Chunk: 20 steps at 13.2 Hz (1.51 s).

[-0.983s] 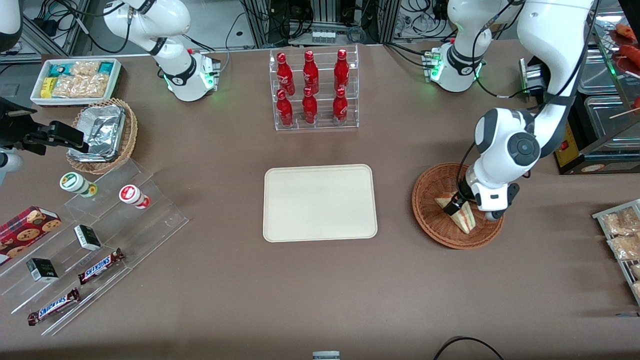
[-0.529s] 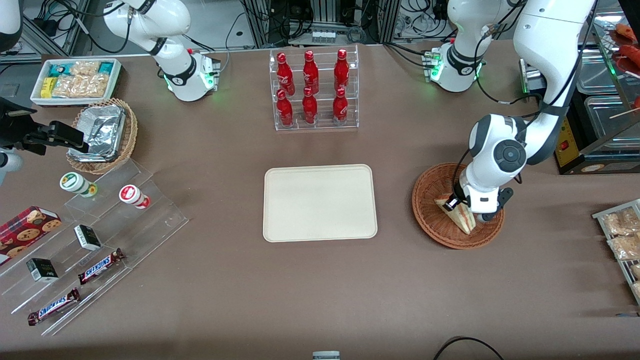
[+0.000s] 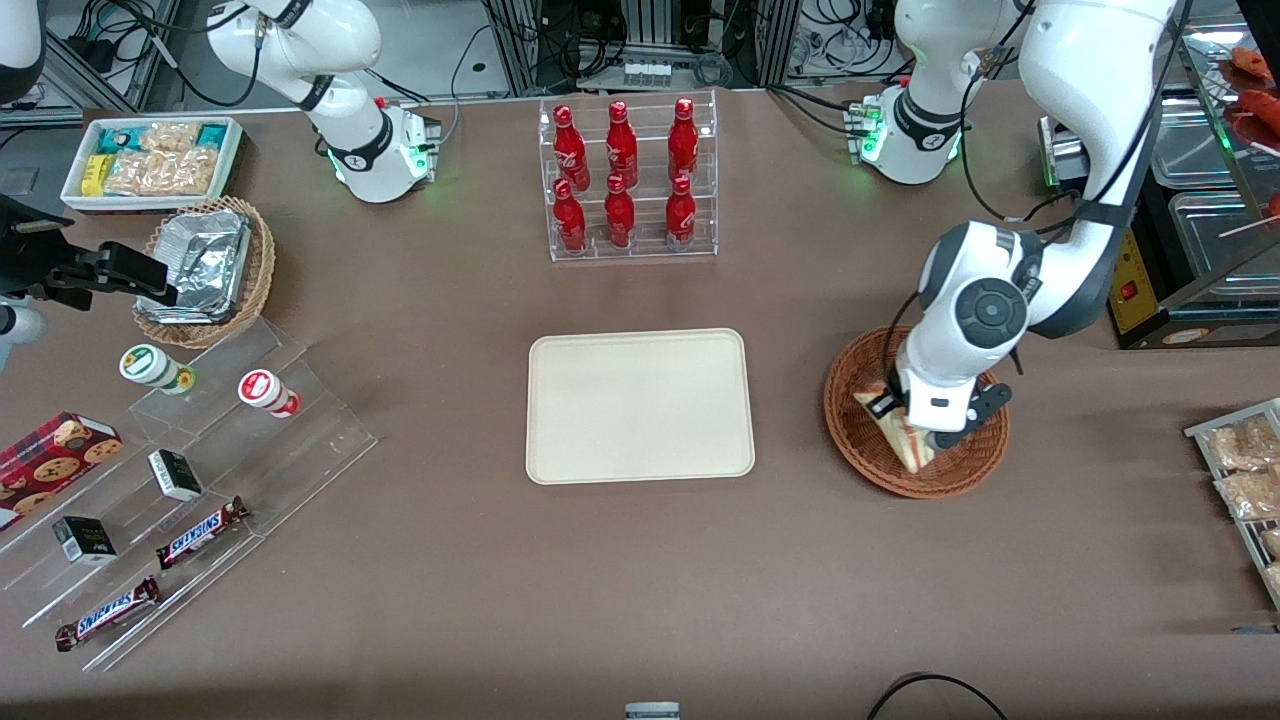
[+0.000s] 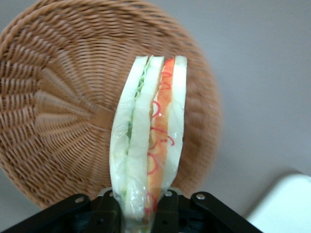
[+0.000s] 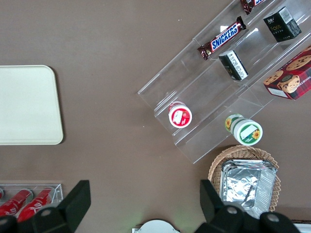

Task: Place sandwich from basket to tray
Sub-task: 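Lift the sandwich and carry it over the cream tray, then lower the sandwich onto the tray and open the left gripper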

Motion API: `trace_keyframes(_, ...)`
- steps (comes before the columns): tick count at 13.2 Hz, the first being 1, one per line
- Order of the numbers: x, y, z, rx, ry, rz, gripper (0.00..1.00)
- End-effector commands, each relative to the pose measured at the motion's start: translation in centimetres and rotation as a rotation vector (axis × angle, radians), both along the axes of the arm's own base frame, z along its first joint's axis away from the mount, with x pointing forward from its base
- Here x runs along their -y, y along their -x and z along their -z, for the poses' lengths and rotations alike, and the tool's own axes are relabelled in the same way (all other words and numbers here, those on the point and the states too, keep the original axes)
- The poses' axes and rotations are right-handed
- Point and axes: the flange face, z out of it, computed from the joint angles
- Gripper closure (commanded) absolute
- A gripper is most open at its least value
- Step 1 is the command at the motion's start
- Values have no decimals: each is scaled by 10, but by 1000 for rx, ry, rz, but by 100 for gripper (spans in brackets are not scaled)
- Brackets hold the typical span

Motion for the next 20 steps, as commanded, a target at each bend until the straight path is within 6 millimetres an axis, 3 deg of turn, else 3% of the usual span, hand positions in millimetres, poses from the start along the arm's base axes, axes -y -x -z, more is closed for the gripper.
trace_keyframes(1,38,-23,-23,-14,31,106,100)
trace_keyframes(4,116,-32,-21,-8,140,200,100)
trace_keyframes(6,201,-11,-14,21,124,304,100)
trace_keyframes(8,244,2,6,34,100,300,100)
trace_keyframes(11,303,28,22,28,118,341,100)
trace_keyframes(14,335,50,44,21,35,351,100)
trace_keyframes(20,355,68,61,-28,-2,375,100)
